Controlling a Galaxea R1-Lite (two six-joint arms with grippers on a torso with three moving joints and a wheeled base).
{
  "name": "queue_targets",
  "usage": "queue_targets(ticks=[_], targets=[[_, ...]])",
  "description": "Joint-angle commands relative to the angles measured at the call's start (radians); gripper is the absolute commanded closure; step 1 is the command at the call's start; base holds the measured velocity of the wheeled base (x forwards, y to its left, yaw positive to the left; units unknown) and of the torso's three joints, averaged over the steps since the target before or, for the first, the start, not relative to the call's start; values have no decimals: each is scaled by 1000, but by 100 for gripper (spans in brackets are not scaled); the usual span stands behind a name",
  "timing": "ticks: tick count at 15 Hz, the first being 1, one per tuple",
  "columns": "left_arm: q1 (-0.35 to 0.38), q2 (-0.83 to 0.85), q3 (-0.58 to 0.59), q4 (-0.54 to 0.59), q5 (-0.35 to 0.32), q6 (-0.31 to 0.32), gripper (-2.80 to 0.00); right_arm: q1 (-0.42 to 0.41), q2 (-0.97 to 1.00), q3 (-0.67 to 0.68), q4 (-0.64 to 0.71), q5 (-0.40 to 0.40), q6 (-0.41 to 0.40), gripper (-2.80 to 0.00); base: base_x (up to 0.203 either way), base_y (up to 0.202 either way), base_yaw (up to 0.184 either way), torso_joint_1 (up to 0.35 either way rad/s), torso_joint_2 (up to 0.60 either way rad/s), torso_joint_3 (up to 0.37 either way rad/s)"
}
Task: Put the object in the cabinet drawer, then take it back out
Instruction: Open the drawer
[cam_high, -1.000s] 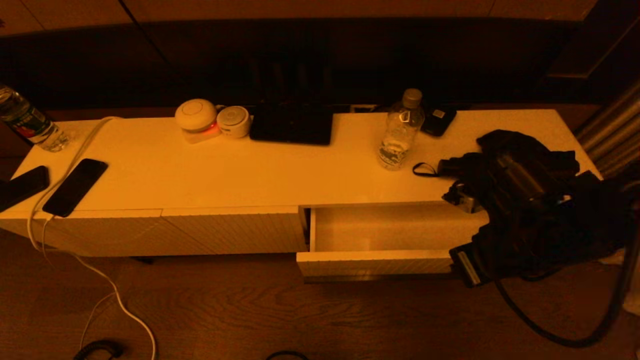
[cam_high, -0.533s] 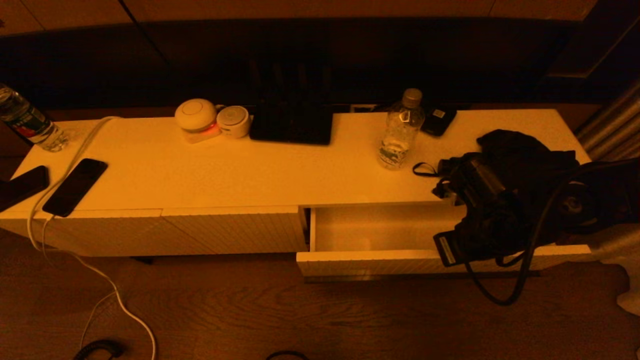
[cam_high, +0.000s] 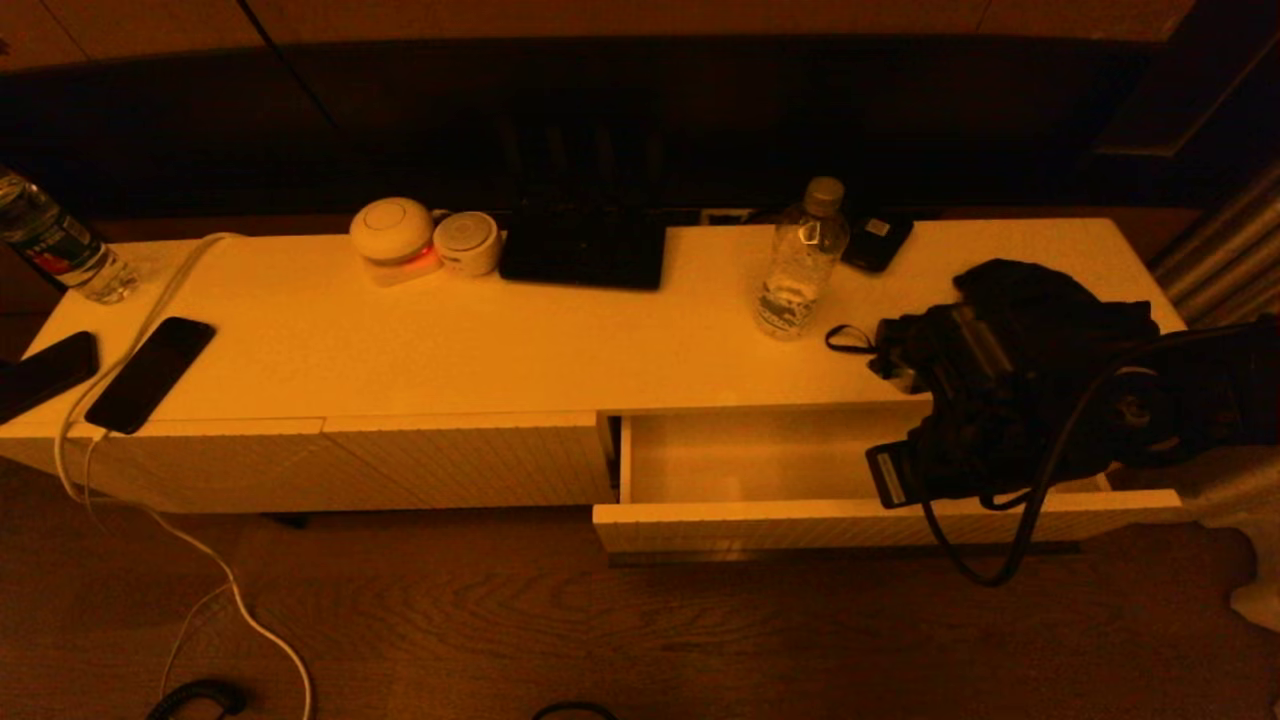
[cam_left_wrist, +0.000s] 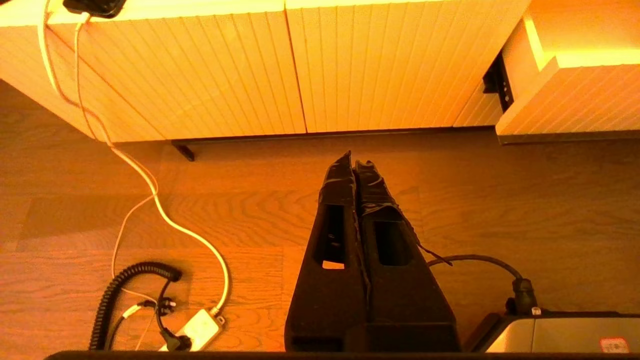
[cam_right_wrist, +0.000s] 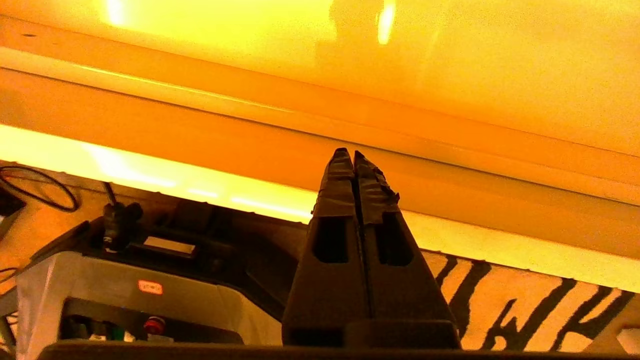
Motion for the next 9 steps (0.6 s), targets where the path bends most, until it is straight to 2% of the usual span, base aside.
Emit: queue_targets(ticks=[1,4,6,9], targets=[[0,0,0,0,0,0,0,0,8,9,1,-2,2,0,0,0,0,0,0,0],[0,0,0,0,0,0,0,0,37,40,-7,-6,3,0,0,0,0,0,0,0],[0,0,0,0,0,0,0,2,47,72,-61,-7,2,0,0,0,0,0,0,0],[0,0,0,0,0,0,0,10,56,64,-53,-6,3,0,0,0,0,0,0,0]])
